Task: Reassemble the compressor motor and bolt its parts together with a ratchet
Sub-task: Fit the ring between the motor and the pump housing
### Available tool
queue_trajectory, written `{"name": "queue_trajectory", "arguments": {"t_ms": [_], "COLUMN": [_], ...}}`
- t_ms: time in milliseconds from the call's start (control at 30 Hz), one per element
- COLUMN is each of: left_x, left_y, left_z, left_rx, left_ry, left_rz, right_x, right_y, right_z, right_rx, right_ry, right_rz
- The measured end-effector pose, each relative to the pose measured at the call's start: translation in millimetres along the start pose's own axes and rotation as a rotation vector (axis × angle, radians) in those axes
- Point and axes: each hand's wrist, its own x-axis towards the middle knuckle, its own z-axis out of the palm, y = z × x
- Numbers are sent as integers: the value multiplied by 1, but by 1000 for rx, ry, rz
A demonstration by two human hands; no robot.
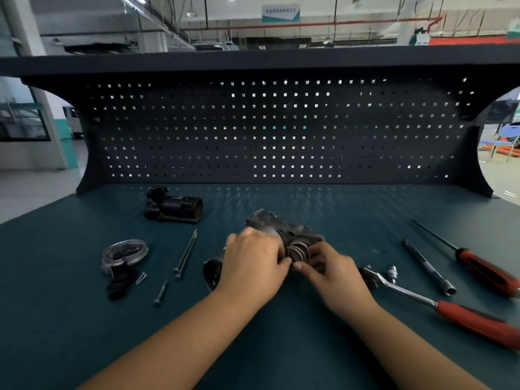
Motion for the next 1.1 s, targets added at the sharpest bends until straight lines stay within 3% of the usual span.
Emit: {"name": "queue_trajectory", "arguments": {"t_ms": [167, 567, 733, 867, 967, 1100], "left_x": [26, 40, 46, 52, 55, 67], "left_y": [-3, 3, 4, -2, -12, -58], "left_z": [-8, 3, 5, 3, -2, -11], "left_rx": [95, 124, 164, 139, 38, -123], "left_ry": [-146, -186, -194, -261, -246, -71], "left_rz": [99, 221, 235, 198, 157, -5], "right_x": [-2, -4, -2, -3, -1, 1], "right_y": [-3, 1, 5, 7, 10, 13], "right_z": [-1, 2, 2, 3, 5, 7], "right_rx": [-84, -343, -187, -39, -49, -80], "right_ry": [-29, 160, 263, 95, 78, 96], "right_rz": [-25, -27, 1, -86, -110, -117]}}
